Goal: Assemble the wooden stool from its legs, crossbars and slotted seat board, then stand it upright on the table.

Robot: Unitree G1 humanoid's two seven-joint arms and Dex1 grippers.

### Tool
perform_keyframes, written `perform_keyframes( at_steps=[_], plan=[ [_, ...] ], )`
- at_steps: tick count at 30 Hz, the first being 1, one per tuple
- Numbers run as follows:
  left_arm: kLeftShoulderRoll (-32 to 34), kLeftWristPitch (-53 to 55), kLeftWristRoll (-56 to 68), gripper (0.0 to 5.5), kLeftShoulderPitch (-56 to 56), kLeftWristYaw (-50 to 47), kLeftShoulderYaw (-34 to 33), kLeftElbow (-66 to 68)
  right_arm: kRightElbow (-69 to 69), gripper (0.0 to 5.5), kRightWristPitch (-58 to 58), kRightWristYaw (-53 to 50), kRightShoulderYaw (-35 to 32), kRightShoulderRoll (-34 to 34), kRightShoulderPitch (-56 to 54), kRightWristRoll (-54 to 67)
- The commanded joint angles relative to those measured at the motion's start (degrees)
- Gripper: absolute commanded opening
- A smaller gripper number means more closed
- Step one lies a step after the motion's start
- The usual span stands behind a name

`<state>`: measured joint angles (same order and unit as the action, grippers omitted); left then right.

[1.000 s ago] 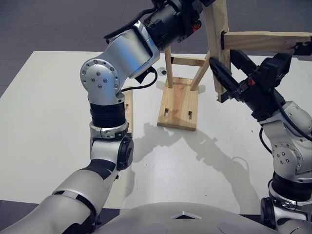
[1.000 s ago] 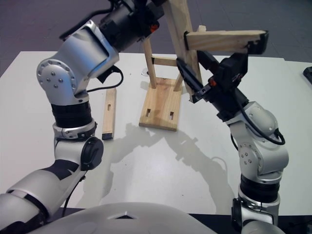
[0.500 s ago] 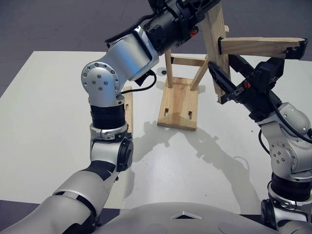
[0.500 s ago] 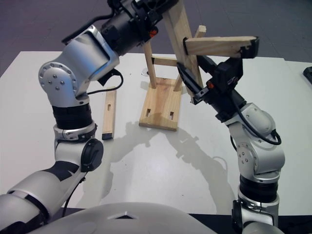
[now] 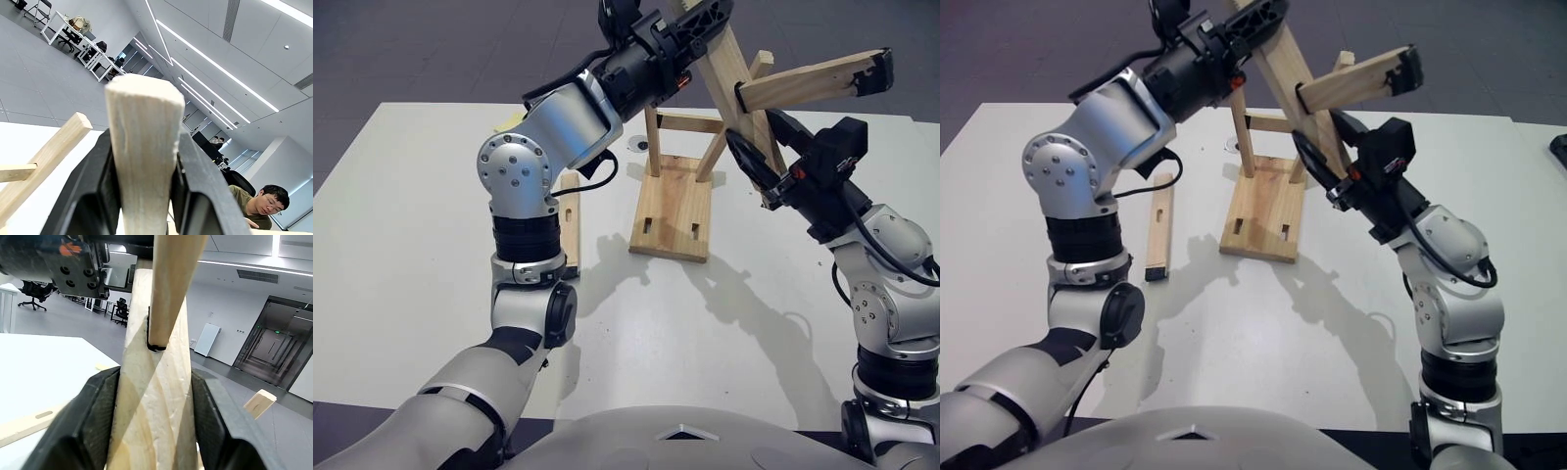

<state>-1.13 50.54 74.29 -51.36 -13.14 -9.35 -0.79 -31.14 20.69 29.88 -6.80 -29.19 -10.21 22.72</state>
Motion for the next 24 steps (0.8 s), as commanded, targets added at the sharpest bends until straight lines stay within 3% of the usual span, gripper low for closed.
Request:
perform_keyframes(
  at_steps=[1,9,14,17,21,24],
  plan=[
    [-0.54,-0.65,-1.59,1.06,0.66,1.25,-0.28,0.82,0.63,2.94,-1.21,2.17,1.97,-2.46,0.47,-2.6],
    [2.14,-4.62,-9.41,1.05,2.84,4.77,-1.49,0.13,1.91,4.16,-3.47,7.94,2.01,-6.85,6.61,-4.5],
    [9.49,-4.21,-12.88,1.05,8.35,6.73,-4.04,-8.99,6.48,4.99,-2.5,14.87,-8.62,-10.67,15.86,1.9],
    [13.0,-4.55,-12.59,1.05,13.16,7.11,-6.55,-16.83,12.0,5.35,0.22,9.3,-13.25,-9.47,14.46,1.81],
    [12.28,-7.13,-13.29,1.05,18.59,5.35,-7.23,-24.12,18.8,5.4,4.66,-3.37,-5.72,-7.58,10.4,-10.72],
    [9.46,-10.39,-16.17,1.04,22.93,3.32,-5.69,-27.71,20.4,5.4,3.96,-5.97,2.38,-6.56,11.32,-18.25]
  ],
)
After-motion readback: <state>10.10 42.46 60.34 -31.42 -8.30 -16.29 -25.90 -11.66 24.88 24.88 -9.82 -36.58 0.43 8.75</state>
